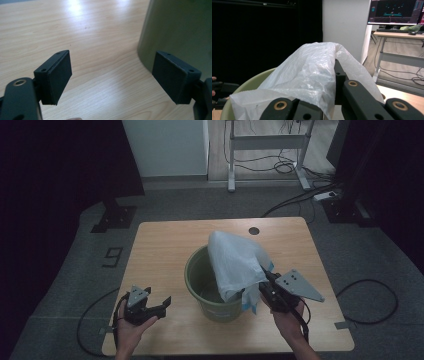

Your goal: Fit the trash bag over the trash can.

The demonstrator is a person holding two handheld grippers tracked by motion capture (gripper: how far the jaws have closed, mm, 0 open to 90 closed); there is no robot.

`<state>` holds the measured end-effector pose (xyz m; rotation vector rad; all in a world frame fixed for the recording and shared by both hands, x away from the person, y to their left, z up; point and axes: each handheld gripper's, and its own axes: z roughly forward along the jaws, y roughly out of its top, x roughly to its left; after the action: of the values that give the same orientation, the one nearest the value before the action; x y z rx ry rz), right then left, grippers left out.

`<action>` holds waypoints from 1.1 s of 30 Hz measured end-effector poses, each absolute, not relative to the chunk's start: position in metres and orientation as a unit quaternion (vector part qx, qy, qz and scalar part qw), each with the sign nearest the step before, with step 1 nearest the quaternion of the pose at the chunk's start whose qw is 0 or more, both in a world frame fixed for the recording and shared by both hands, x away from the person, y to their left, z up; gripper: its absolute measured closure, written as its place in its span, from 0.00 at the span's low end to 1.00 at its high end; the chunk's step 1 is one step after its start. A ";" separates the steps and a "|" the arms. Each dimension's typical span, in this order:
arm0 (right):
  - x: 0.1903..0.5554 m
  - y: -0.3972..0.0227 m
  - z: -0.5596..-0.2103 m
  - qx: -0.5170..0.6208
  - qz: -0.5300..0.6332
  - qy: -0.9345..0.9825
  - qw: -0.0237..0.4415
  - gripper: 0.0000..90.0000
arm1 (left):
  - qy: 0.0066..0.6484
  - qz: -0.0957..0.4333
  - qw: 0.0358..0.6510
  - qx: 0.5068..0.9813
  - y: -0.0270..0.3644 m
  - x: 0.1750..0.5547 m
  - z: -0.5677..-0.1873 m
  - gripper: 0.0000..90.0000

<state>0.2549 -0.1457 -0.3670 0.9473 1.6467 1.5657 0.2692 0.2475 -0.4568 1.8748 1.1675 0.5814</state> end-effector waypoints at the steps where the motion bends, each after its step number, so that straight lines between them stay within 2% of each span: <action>1: 0.255 -0.145 -0.368 0.363 0.600 0.632 0.330 0.98 | 0.463 0.232 0.418 0.746 0.246 0.268 -0.453 0.18; 11: 0.255 -0.143 -0.366 0.355 0.595 0.638 0.336 0.97 | 0.443 0.242 0.450 0.737 0.227 0.256 -0.412 0.20; 20: 0.253 -0.132 -0.364 0.343 0.591 0.648 0.337 0.95 | 0.438 0.221 0.492 0.719 0.214 0.255 -0.384 0.24; 33: 0.250 -0.117 -0.376 0.330 0.588 0.667 0.317 0.95 | 0.421 0.203 0.496 0.732 0.188 0.269 -0.374 0.24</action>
<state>0.2505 -0.1166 -0.3757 0.8678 1.7574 1.5477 0.2690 0.1883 -0.3743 1.7720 1.0197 0.4917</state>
